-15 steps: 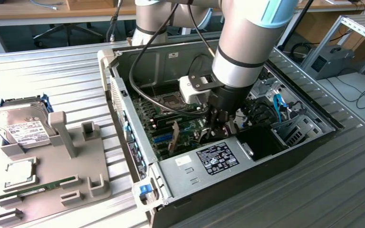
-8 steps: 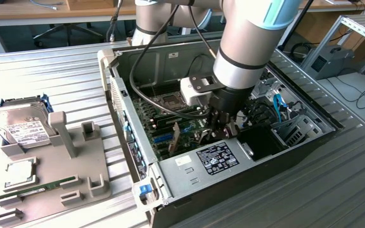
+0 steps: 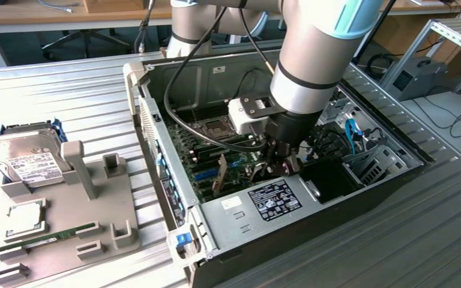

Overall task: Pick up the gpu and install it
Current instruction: 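Insert the gpu into the slot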

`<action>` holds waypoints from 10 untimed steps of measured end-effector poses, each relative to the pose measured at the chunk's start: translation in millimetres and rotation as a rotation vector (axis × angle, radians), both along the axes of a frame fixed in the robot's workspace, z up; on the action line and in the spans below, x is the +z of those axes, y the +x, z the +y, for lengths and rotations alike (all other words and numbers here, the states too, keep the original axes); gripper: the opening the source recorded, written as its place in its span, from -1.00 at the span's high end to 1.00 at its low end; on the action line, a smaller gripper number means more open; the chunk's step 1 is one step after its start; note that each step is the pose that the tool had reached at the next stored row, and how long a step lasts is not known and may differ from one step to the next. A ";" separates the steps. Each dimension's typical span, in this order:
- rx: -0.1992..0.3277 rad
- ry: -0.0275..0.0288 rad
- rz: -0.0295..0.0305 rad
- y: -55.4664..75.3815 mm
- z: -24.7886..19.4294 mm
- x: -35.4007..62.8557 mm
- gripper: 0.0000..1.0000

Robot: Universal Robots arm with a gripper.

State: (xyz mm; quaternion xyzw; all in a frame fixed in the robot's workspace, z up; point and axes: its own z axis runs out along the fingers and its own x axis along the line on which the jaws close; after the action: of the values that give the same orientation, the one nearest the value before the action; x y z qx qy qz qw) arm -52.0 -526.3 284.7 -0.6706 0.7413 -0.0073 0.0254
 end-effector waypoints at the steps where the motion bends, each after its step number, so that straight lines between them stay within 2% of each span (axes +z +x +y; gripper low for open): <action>1: 0.000 0.0001 0.0000 0.0 0.0 0.0 0.48; 10: 0.000 0.0001 0.0000 0.0 0.0 0.0 0.48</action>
State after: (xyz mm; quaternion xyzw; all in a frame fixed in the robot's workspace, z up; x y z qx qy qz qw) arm -52.0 -526.3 284.6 -0.6706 0.7413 -0.0073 0.0254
